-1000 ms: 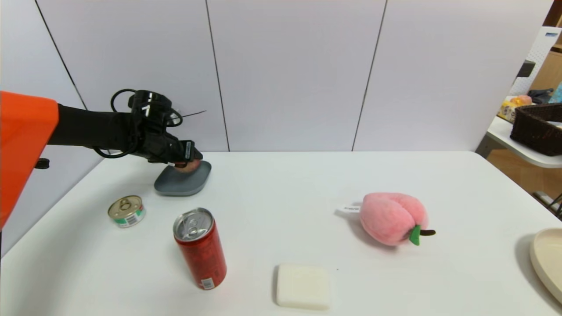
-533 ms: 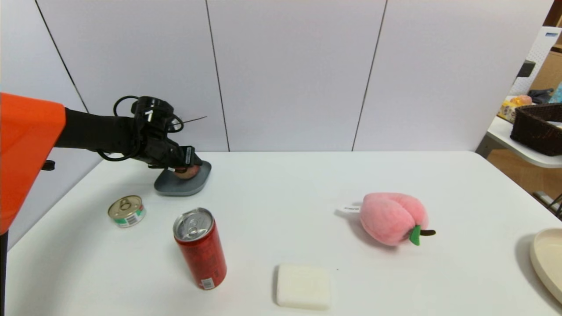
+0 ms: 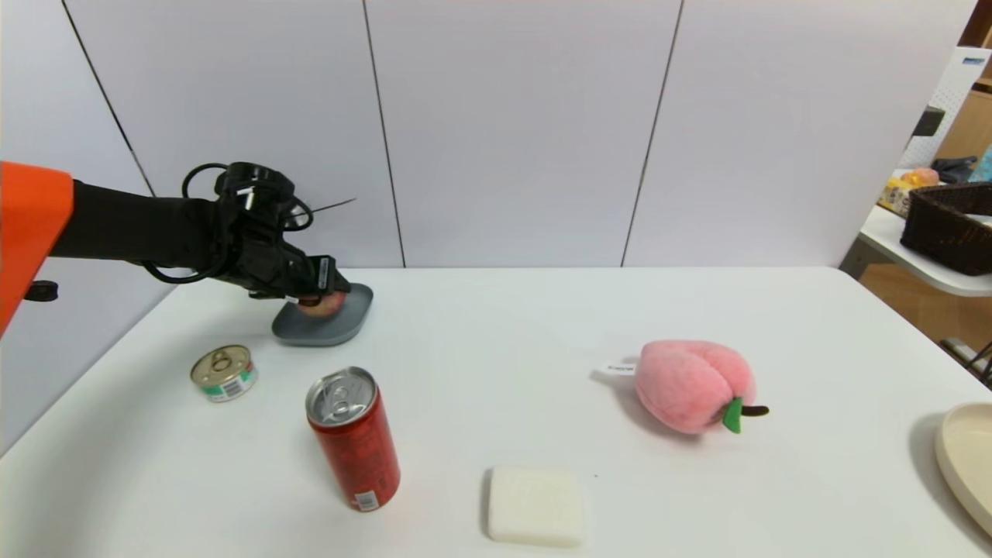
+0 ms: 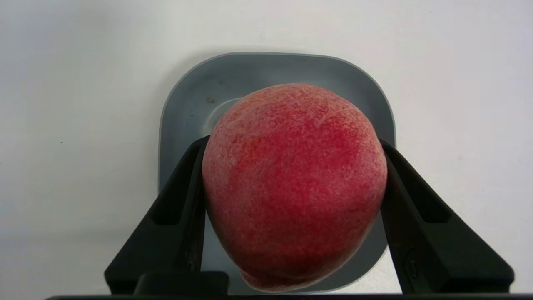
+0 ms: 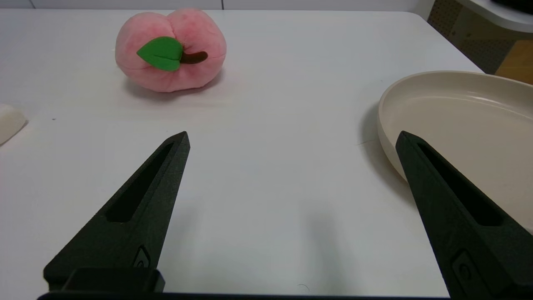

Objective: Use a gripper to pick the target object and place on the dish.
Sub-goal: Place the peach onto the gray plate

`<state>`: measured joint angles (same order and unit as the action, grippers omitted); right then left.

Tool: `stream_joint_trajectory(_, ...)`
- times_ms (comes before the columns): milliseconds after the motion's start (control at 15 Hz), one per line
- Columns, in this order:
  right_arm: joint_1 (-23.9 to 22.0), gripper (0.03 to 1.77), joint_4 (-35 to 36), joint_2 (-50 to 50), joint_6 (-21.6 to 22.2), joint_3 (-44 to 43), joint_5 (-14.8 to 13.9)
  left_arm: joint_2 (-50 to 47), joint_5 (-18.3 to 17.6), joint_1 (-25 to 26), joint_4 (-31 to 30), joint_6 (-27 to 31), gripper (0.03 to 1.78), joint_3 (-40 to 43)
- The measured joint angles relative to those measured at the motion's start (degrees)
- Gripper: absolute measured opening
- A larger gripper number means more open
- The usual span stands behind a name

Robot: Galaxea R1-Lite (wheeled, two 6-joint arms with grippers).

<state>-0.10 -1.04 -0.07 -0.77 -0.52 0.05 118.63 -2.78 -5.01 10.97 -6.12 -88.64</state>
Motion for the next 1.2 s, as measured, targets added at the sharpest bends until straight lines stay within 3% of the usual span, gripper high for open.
stream_joint_trajectory(933, 0.0, 1.71, 0.0, 0.0, 0.0, 0.0, 0.0, 1.4, 0.0, 0.0, 0.7, -0.9, 1.18, 0.2)
stream_joint_trajectory(1200, 0.0, 1.71, 0.0, 0.0, 0.0, 0.0, 0.0, 1.6, 0.0, 0.0, 0.7, -1.0, 1.38, 0.2)
